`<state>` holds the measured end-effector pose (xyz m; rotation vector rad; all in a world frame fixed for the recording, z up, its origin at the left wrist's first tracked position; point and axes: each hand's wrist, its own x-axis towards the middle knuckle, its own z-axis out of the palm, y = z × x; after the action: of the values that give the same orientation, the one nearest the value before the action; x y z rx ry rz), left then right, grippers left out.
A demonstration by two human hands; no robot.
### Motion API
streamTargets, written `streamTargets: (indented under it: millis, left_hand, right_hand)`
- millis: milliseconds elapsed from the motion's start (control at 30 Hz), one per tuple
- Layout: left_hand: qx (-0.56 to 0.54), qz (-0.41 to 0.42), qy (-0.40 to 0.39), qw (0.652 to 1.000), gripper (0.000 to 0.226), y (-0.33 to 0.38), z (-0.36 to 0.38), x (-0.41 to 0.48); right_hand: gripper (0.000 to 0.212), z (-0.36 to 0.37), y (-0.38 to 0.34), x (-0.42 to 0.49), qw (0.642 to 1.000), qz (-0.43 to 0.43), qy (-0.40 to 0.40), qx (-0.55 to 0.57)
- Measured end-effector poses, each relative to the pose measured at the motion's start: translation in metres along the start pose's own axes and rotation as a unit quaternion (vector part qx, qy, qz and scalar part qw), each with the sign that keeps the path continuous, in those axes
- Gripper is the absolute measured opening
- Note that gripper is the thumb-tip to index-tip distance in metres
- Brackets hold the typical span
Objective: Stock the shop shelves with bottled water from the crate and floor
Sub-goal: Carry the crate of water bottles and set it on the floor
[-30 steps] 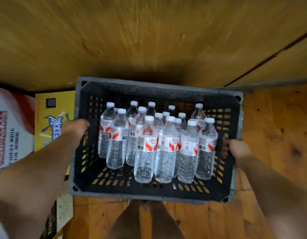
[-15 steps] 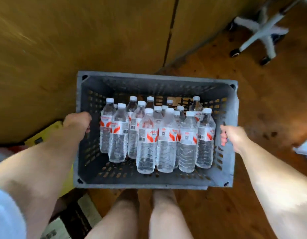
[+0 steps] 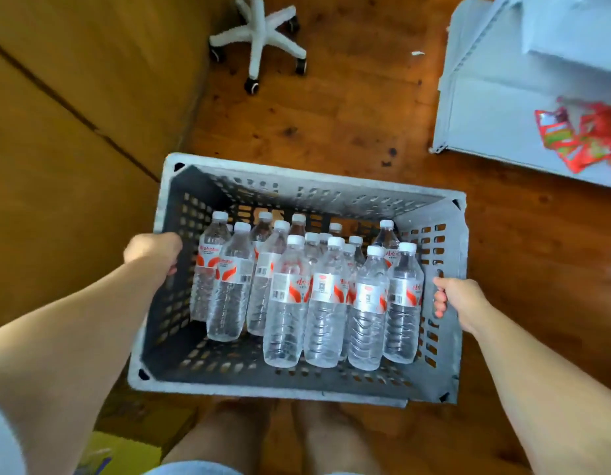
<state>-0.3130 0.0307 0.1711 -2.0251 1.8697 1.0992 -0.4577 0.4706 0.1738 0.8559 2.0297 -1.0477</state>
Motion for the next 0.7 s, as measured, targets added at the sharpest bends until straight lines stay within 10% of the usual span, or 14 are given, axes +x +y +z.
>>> streamTargets:
  millis: [700]
  left_hand:
    - [0.261, 0.336, -0.163, 0.890, 0.029, 0.263, 0.361, -0.338]
  right_hand:
    - [0.034, -0.328, 0.181, 0.043, 0.910, 0.151, 0.196, 0.332]
